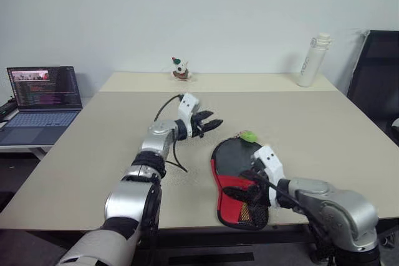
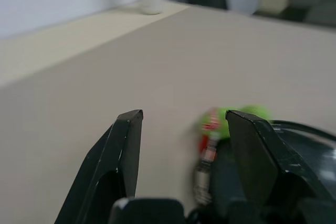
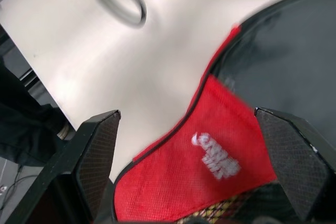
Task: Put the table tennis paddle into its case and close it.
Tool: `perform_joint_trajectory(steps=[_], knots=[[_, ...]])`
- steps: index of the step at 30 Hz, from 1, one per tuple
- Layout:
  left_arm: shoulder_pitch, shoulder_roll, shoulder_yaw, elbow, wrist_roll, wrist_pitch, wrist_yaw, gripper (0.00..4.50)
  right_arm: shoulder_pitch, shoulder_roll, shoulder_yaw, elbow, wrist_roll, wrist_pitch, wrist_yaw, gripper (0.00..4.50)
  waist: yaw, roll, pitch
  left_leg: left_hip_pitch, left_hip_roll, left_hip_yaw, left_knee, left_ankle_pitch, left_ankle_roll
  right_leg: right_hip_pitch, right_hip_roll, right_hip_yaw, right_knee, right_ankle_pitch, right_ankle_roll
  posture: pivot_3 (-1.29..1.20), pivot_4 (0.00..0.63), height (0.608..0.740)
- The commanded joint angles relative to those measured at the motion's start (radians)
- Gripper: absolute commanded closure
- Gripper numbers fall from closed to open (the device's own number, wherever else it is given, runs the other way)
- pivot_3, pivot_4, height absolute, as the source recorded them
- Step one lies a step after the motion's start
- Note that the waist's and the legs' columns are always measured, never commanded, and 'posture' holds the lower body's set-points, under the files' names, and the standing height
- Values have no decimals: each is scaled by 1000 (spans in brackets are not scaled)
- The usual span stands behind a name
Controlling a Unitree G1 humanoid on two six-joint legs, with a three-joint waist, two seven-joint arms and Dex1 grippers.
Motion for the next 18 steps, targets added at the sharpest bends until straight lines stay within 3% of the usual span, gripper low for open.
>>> perform_joint_trajectory(steps=[1,4,7,12,18], knots=[[118,25,-54,-344,-93,164,-100,1780,-64,-60,-119,-74,116,54,72,0,3,1,1,0,0,0,0,0,0,0,0,0,0,0,0,0,150,740],[193,33,-97,-499,-114,242,-100,1780,-114,-126,-200,-72,170,75,101,0,5,2,2,0,0,-1,1,0,0,0,0,0,1,0,0,0,150,740],[196,25,-138,-521,-107,249,-92,1780,-128,-230,-218,-27,154,20,96,0,10,2,2,1,0,-2,3,0,0,2,0,-1,1,0,0,0,150,740],[119,-23,-209,-315,-37,114,-71,1780,-123,-399,-97,153,-5,-256,85,0,7,2,2,2,-1,0,4,0,1,4,0,0,0,1,0,0,150,740],[55,-79,-248,-49,24,-52,-57,1780,-159,-447,24,323,-109,-485,134,0,0,2,2,0,-1,2,3,-1,3,1,1,2,-1,1,0,0,150,740]])
